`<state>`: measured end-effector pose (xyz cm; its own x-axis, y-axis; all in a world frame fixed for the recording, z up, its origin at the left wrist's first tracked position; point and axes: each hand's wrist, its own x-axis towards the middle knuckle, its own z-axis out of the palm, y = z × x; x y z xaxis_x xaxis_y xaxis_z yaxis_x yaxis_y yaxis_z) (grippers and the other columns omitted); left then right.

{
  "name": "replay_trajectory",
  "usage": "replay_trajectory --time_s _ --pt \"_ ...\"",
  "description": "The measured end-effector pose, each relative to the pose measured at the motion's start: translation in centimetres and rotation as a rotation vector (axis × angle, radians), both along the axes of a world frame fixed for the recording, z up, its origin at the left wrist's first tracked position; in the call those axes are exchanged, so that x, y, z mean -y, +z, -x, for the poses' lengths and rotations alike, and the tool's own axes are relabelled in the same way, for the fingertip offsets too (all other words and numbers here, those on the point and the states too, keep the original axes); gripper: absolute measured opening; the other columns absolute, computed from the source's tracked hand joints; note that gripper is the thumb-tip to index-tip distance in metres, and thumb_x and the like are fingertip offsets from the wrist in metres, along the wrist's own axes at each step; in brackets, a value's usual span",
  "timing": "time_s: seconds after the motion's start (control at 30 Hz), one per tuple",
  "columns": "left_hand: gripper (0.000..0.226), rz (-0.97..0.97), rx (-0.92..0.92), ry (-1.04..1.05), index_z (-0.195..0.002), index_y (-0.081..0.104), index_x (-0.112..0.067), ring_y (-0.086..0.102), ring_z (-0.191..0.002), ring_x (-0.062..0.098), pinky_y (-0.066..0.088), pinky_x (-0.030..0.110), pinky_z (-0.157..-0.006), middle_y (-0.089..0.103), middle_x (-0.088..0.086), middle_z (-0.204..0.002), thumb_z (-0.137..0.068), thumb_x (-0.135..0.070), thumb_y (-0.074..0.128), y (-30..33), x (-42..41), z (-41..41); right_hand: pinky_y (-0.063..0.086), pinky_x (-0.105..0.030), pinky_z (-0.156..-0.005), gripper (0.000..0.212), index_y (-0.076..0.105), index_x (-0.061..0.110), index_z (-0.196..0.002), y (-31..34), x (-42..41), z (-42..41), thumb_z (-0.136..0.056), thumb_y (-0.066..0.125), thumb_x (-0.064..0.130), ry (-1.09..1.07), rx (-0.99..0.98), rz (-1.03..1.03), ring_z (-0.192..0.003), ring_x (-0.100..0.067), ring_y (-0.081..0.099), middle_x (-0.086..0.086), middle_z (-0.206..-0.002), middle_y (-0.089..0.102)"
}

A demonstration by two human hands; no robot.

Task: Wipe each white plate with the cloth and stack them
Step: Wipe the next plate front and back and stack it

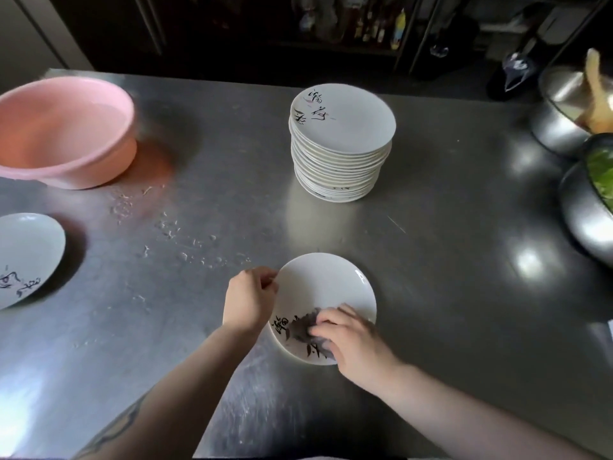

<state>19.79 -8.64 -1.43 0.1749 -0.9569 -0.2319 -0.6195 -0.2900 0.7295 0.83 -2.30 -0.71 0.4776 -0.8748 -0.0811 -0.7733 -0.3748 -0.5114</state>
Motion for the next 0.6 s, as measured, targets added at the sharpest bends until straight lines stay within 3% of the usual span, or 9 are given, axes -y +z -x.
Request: replay_trajectory --time_s 0.1,0.23,0.4,0.5,0.6 --pt "0.024 0.009 0.005 -0.028 -0.091 0.078 -0.014 0.067 -0.080 0.024 0.054 0.034 -0.072 0.074 0.003 -0.079 -0.079 0.000 0.064 0.1 -0.1 -0.1 0.045 -0.029 -0.086 0.029 0.070 0.016 -0.111 0.0 1.6 2.8 -0.087 0.059 0.006 -0.214 -0.057 -0.040 -0.106 -0.020 0.047 0.005 -0.112 0.059" --pt "0.021 0.002 0.023 -0.039 -0.087 0.078 -0.013 0.067 -0.079 0.026 0.055 0.036 -0.071 0.073 0.004 -0.077 -0.078 -0.001 0.064 0.6 -0.1 0.0 0.046 -0.033 -0.085 0.032 0.064 0.019 -0.120 0.4 4.5 1.6 -0.092 0.052 0.010 -0.325 -0.206 -0.007 -0.111 -0.018 0.041 0.007 -0.122 0.053" --pt "0.018 -0.053 0.117 -0.100 -0.087 0.077 -0.024 0.067 -0.083 0.019 0.054 0.029 -0.072 0.074 -0.006 -0.083 -0.077 -0.012 0.069 1.3 1.0 -1.0 0.038 -0.023 -0.092 0.035 0.067 0.019 -0.119 2.6 5.9 3.0 -0.088 0.058 0.005 -0.400 -0.034 -0.042 -0.113 -0.016 0.045 0.004 -0.114 0.056" --pt "0.018 -0.026 0.103 -0.120 -0.091 0.077 -0.027 0.068 -0.086 0.019 0.053 0.028 -0.075 0.075 -0.005 -0.088 -0.079 -0.015 0.069 1.8 3.1 -0.2 0.039 -0.027 -0.094 0.041 0.062 0.021 -0.124 3.7 7.9 2.5 -0.086 0.062 0.007 -0.314 -0.030 0.022 -0.115 -0.014 0.041 0.005 -0.117 0.053" --pt "0.024 -0.071 0.091 -0.240 -0.103 0.076 -0.025 0.068 -0.094 0.016 0.050 0.024 -0.081 0.075 -0.003 -0.097 -0.081 -0.019 0.072 1.6 4.7 0.9 0.037 -0.027 -0.096 0.039 0.060 0.018 -0.125 3.3 9.2 0.3 -0.087 0.062 0.013 -0.090 -0.165 0.031 -0.118 -0.016 0.042 0.002 -0.122 0.053"
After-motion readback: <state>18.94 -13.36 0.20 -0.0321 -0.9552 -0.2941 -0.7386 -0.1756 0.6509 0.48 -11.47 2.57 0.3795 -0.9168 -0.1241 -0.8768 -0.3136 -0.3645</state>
